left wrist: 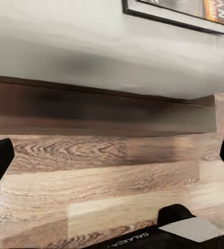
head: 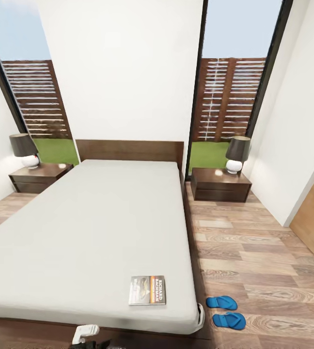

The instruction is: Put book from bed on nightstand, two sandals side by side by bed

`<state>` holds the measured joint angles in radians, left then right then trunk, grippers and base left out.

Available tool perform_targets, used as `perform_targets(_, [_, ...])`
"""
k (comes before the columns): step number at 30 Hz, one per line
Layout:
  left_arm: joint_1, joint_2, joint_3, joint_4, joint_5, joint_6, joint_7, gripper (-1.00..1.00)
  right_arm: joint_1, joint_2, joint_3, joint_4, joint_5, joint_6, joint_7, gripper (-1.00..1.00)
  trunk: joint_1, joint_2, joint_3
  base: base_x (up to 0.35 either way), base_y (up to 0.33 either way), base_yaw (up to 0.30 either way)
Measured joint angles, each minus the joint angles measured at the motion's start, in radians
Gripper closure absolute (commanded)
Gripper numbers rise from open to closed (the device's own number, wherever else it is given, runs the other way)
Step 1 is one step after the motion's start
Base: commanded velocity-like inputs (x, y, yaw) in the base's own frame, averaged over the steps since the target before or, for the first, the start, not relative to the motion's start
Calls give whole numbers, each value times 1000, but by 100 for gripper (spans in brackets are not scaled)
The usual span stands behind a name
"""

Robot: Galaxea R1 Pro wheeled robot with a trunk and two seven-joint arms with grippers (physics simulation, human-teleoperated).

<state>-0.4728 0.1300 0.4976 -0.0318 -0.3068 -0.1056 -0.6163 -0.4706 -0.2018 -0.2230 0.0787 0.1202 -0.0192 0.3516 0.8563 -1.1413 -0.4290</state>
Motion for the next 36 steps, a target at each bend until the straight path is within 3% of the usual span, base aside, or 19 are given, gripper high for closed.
perform_targets(4, [-3,27,0,-50,0,45,-326,-100,0,0,0,0,0,-1,0,-100,0,0,-6,0,0,0])
perform_targets(6, [-3,30,-2,-79,-1,60,-421,-100,0,0,0,0,0,-1,0,-100,0,0,-9,0,0,0])
perform_targets(9, [-3,32,-4,-197,-4,120,-681,-100,0,0,0,0,0,-2,0,-100,0,0,-14,0,0,0])
perform_targets(13, [-3,28,-7,-303,-4,197,-825,-100,0,0,0,0,0,-2,0,-100,0,0,-20,0,0,0])
perform_targets(15, [-3,7,-8,-403,-3,288,-880,-100,0,0,0,0,0,-2,0,-100,0,0,-23,0,0,0])
perform_targets(20, [-12,-51,-10,-521,-3,398,-902,-100,0,0,0,0,0,-2,0,-100,0,0,-31,0,0,0])
perform_targets(22, [-20,-101,-10,-602,-4,469,-899,-100,0,0,0,0,0,-2,0,-100,0,0,-34,0,0,0])
perform_targets(25, [-36,-142,-11,-672,-6,519,-876,-100,0,0,0,0,0,-3,-1,-100,0,0,-39,0,0,0])
perform_targets(28, [-80,-201,-11,-761,-4,586,-762,-100,0,0,0,0,0,-3,-1,-100,0,0,-44,0,0,0])
perform_targets(33, [-134,-255,-12,-792,-4,618,-645,-100,0,0,0,0,0,-3,-1,-100,0,0,-52,0,0,0])
perform_targets(36, [-169,-286,-14,-796,-3,628,-486,-100,0,0,0,0,0,-3,0,-100,0,0,-55,0,0,0])
